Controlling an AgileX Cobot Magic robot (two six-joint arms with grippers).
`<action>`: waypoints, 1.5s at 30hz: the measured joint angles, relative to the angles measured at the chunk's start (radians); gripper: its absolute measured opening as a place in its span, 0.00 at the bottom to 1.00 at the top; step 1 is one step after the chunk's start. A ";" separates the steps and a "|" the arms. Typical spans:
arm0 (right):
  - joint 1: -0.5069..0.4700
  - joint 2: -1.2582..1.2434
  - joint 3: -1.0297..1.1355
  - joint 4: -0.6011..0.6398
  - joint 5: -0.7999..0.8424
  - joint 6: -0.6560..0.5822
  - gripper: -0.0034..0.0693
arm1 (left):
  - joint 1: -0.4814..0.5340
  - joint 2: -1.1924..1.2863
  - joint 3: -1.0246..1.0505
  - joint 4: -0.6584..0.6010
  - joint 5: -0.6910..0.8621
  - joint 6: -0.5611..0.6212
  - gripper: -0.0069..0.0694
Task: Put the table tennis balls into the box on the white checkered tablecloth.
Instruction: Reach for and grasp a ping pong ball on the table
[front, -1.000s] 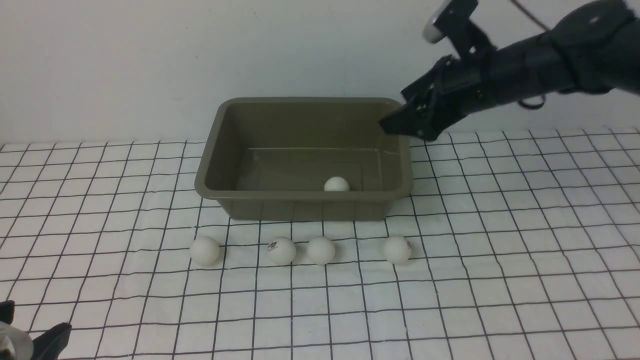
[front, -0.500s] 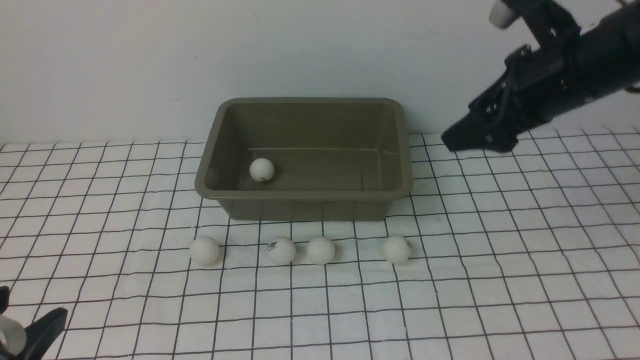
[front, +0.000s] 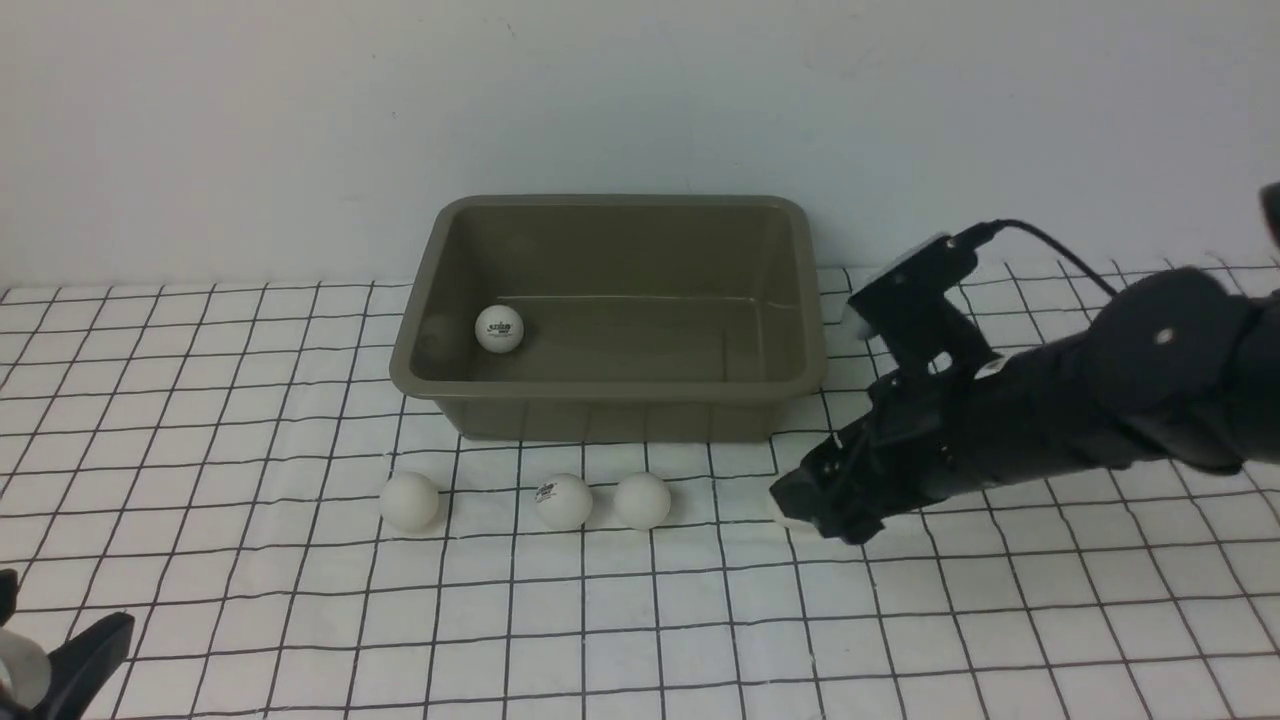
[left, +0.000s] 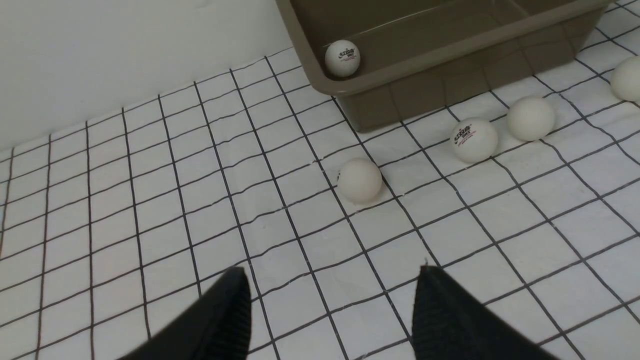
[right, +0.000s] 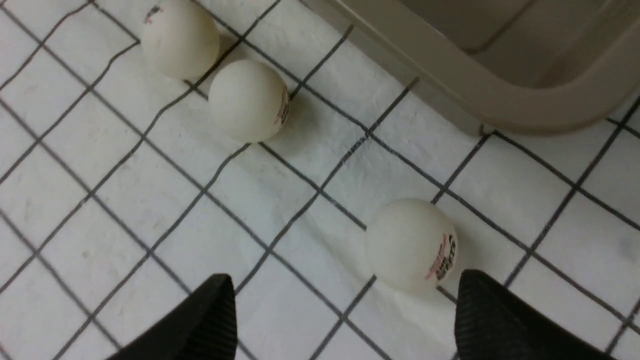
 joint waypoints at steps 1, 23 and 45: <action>0.012 0.020 0.000 0.003 -0.030 0.016 0.77 | 0.000 0.000 0.000 0.000 0.000 0.000 0.61; 0.022 0.198 0.000 0.036 -0.215 0.055 0.77 | 0.000 0.000 0.000 0.001 0.034 0.001 0.61; 0.022 0.296 -0.098 0.111 -0.147 -0.026 0.54 | 0.000 0.000 0.000 0.001 0.035 0.001 0.61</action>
